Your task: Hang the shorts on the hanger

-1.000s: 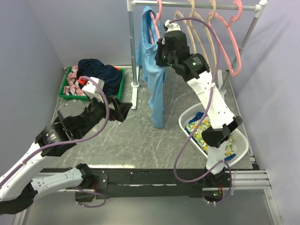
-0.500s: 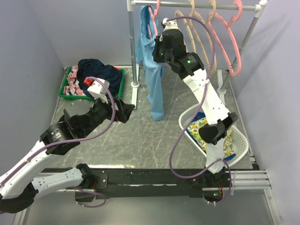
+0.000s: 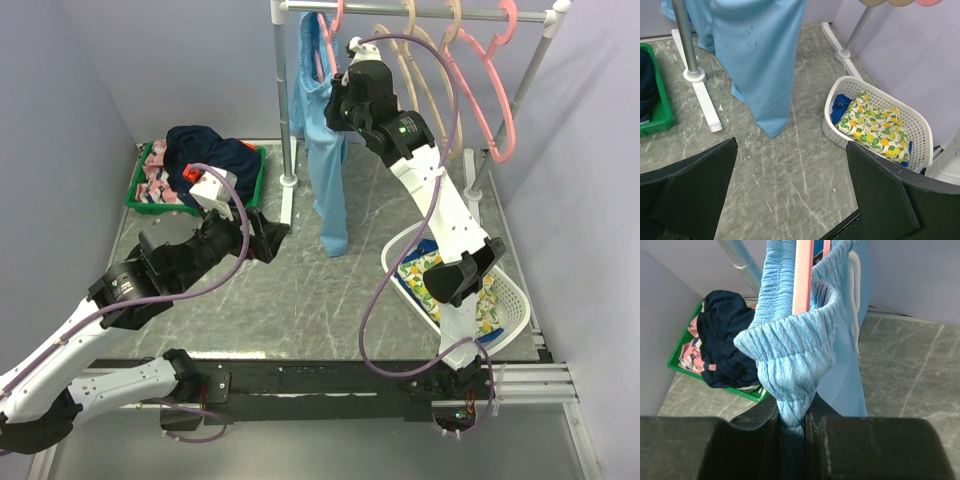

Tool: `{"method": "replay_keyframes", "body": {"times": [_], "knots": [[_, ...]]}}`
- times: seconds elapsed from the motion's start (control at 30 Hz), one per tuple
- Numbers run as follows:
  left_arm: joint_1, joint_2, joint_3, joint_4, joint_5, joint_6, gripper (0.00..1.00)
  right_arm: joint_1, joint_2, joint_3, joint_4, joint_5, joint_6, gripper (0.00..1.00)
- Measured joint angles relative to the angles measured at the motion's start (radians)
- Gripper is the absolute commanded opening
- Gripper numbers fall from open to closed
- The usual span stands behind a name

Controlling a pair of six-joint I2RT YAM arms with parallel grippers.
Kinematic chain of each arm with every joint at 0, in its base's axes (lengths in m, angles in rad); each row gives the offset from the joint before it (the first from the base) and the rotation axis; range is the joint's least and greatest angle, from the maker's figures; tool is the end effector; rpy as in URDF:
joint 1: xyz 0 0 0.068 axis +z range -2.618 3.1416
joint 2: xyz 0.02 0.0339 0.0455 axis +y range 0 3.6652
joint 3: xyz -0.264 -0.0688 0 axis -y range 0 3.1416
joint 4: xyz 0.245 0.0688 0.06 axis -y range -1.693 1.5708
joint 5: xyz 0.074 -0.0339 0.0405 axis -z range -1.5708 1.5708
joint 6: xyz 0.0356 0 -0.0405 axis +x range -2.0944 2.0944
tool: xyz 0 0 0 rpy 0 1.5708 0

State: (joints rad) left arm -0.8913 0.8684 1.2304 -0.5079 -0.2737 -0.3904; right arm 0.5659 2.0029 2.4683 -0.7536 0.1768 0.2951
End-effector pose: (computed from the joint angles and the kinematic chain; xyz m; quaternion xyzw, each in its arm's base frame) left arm 0.1108 -0.1219 0.4421 0.0994 0.7484 -0.3044 0.5808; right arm 0.3639 0.2237 0.4858 -0.0554 0.7980 0.1844 0.5711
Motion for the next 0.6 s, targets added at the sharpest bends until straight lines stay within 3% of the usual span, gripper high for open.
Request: {"method": "replay_keyframes", "body": {"times": [0.6], "knots": [[0.0, 0.004, 0.0, 0.004, 0.027, -0.025, 0.97, -0.027, 0.0, 0.015, -0.063, -0.075, 0.107, 0.0]]}}
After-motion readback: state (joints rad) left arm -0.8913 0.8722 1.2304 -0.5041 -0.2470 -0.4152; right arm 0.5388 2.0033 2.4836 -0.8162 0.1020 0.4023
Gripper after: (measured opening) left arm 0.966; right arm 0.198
